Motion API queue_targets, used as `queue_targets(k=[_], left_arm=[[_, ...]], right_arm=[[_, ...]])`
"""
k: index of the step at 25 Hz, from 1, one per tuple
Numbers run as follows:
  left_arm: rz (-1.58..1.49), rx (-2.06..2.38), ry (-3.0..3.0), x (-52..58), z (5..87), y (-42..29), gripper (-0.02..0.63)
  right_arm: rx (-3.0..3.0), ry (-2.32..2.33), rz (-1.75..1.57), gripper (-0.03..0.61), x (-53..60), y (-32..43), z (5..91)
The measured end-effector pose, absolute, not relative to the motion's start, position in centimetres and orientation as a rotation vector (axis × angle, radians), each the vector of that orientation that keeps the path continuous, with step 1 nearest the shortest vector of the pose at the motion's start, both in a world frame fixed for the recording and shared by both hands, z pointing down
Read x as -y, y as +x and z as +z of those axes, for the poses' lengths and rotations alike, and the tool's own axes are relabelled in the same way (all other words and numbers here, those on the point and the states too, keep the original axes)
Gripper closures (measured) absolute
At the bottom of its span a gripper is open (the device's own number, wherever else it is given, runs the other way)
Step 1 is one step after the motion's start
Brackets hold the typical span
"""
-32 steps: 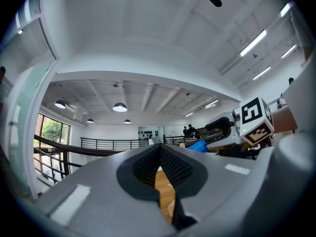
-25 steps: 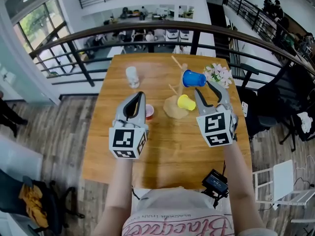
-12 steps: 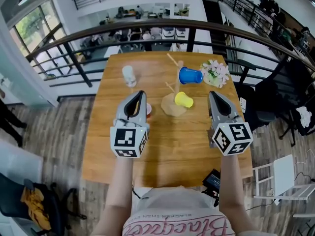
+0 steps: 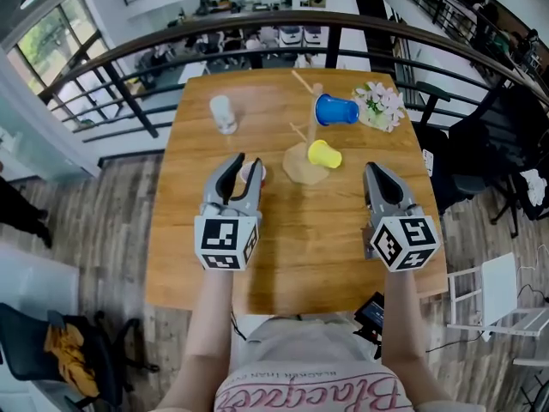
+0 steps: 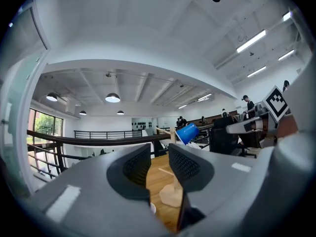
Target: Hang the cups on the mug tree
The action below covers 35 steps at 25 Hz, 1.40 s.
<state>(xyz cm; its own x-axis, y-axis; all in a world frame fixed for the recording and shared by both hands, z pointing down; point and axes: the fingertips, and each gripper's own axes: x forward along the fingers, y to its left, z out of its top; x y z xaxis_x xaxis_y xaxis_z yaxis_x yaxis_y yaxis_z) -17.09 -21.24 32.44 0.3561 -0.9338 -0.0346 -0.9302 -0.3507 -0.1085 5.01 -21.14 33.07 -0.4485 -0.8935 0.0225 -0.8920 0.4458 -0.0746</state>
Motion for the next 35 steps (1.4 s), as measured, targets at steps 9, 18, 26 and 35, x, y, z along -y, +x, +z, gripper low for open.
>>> queue_targets(k=[9,18,26,35], left_arm=[[-0.121,-1.761,-2.622,22.5,38.0,-17.9,0.267],[-0.312,-1.827,-2.677,24.7,45.0,-19.2,0.261],[-0.468,-1.924,-2.699,27.0,51.1,-20.7,0.227],[-0.600,-1.992,-2.755,29.5,57.1,-20.9,0.224]], right_arm=[[-2.695,-1.682,-0.220,0.577,20.8,3.8,37.9],[-2.732,-1.748,-0.335,0.577,20.7,2.7,42.8],[-2.775,-1.812,-0.426,0.577,21.1,2.1,46.2],[-2.807,-1.847,-0.488,0.577,21.2,2.3,48.5]])
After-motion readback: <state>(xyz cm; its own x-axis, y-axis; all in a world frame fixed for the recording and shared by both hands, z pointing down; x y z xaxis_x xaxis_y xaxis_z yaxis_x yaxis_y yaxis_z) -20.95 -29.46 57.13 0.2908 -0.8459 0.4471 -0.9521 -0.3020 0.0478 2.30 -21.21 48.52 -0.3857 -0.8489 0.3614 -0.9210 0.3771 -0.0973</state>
